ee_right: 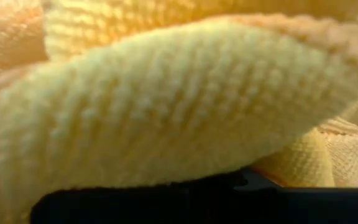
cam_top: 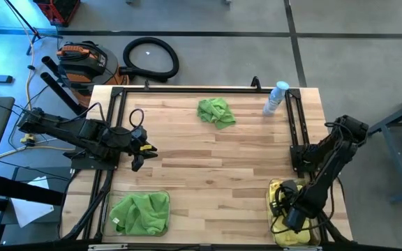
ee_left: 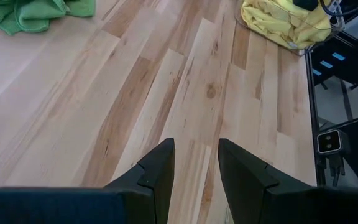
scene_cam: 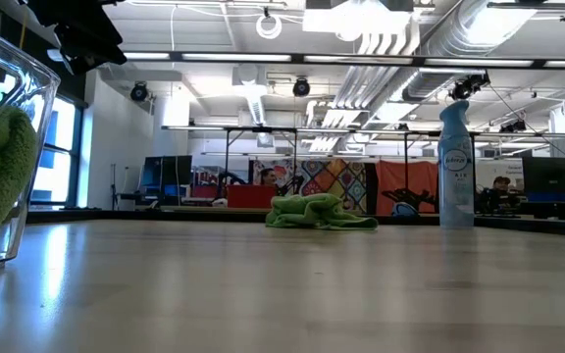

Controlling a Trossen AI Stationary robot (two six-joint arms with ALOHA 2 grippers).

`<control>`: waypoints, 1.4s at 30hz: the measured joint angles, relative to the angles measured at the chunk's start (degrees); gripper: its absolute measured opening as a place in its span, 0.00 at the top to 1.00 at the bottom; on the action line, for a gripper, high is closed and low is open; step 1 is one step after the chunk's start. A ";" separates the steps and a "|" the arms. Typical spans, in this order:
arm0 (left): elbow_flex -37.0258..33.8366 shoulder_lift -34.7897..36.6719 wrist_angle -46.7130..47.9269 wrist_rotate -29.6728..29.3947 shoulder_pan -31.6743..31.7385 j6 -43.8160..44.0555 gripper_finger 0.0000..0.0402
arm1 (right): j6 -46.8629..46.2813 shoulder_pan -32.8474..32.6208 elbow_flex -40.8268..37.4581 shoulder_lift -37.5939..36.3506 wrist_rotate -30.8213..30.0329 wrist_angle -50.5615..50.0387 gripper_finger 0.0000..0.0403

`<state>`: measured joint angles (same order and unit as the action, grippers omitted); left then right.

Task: Sort microfiber towel by color & place in baskets
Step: Put the yellow microfiber towel into the right transparent bin

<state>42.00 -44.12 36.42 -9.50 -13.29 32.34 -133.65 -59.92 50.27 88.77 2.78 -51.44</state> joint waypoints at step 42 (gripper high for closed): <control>-0.02 0.00 0.04 -0.02 0.01 1.51 0.72 | 3.54 1.58 30.82 1.39 -10.31 -30.35 0.56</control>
<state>41.98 -44.12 36.47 -9.52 -13.28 33.85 -130.10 -58.34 81.09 90.16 -7.53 -81.79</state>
